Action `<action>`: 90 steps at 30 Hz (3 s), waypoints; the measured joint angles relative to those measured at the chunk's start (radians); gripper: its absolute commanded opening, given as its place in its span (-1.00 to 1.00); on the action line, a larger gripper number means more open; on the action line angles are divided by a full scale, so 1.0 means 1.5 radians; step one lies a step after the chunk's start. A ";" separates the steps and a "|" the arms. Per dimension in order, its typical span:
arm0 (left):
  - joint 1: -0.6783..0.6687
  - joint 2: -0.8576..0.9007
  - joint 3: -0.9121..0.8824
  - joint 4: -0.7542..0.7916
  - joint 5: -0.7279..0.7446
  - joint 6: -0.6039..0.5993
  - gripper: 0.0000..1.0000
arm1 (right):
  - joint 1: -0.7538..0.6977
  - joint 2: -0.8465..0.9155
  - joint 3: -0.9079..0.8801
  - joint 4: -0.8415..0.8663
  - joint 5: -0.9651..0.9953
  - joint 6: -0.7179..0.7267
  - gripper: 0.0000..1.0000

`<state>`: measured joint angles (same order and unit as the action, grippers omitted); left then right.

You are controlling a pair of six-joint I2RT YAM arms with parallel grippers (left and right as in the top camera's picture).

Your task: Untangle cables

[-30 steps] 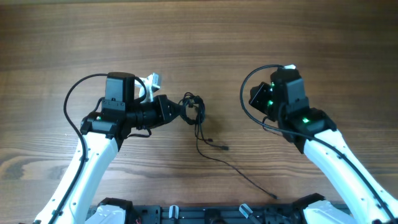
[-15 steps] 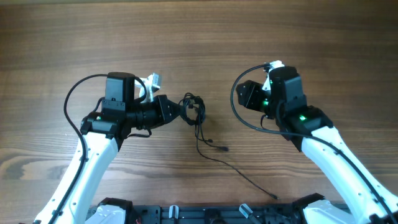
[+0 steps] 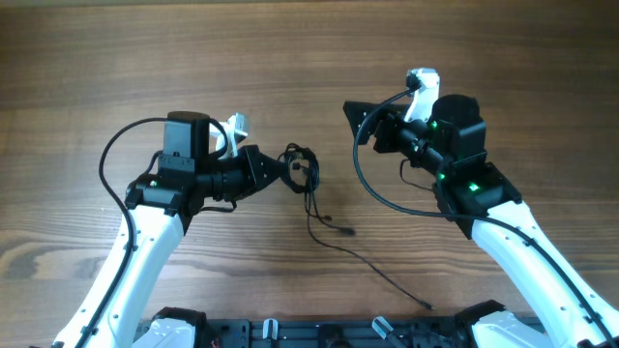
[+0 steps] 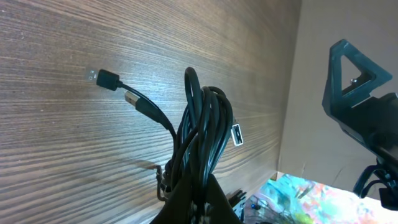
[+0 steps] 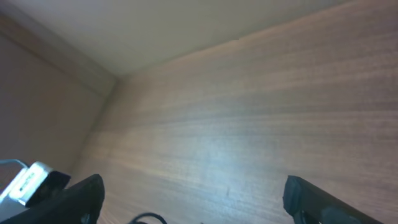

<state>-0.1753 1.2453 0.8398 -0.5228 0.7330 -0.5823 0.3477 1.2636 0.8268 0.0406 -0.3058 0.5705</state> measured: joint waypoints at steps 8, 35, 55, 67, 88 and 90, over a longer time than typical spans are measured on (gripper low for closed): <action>0.000 0.000 0.000 0.012 0.000 -0.007 -0.92 | 0.000 0.000 0.000 -0.031 0.014 0.038 0.75; 0.000 0.000 0.000 0.030 0.045 0.125 -0.92 | 0.118 0.044 -0.001 -0.102 -0.109 -0.213 0.01; 0.001 0.000 0.000 0.030 0.113 0.025 -0.92 | 0.230 0.086 -0.001 -0.041 0.241 -0.316 -0.88; 0.002 0.000 -0.001 0.089 0.160 0.038 -0.92 | 0.157 0.120 -0.001 -0.094 0.181 -0.107 0.99; 0.102 -0.114 0.004 0.044 0.129 0.100 -0.92 | 0.157 0.064 -0.001 -0.211 0.157 0.006 0.99; 0.101 -0.117 0.006 0.029 0.134 0.105 -0.92 | 0.157 0.064 -0.001 -0.212 0.157 0.006 1.00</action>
<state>-0.0231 1.0698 0.8482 -0.4793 0.9340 -0.4255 0.5835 1.3590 0.8253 -0.2771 -0.0708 0.5793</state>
